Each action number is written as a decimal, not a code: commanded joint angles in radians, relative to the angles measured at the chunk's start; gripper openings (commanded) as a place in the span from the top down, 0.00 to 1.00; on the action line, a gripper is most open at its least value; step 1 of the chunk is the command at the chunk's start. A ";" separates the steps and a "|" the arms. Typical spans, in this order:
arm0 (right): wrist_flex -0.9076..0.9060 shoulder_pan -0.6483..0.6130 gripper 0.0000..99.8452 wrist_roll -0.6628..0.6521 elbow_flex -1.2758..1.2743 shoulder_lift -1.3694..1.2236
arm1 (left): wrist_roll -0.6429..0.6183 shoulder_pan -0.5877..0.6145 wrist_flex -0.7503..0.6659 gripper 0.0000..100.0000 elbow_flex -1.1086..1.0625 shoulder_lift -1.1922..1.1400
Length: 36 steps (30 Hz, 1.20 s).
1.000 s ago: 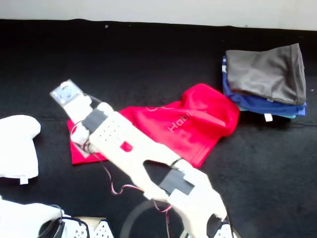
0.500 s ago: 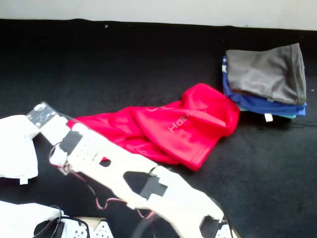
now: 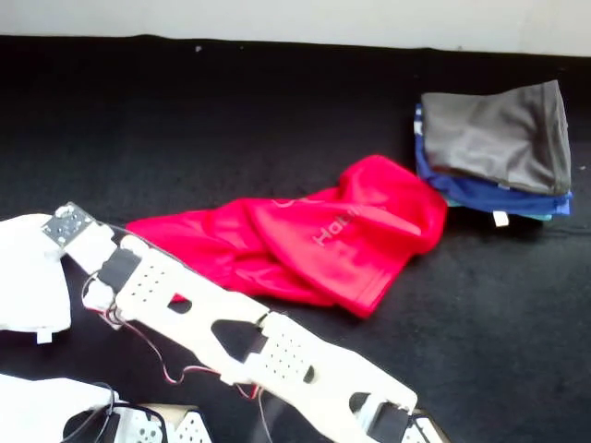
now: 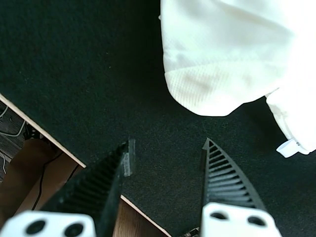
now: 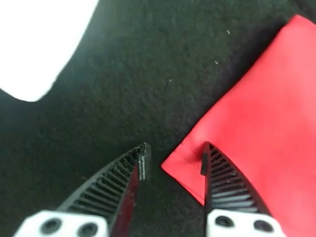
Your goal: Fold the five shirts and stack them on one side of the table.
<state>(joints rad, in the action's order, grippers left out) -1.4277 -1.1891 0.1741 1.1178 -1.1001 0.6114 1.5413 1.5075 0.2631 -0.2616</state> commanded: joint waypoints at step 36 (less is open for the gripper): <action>-0.337 0.865 1.00 -0.379 0.561 0.384 | -0.216 -0.897 0.247 0.78 0.150 0.007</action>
<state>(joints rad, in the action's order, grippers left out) -1.7530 -0.4250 -0.1680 1.6425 -0.8255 0.4319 0.7940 1.7423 0.3890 -0.2631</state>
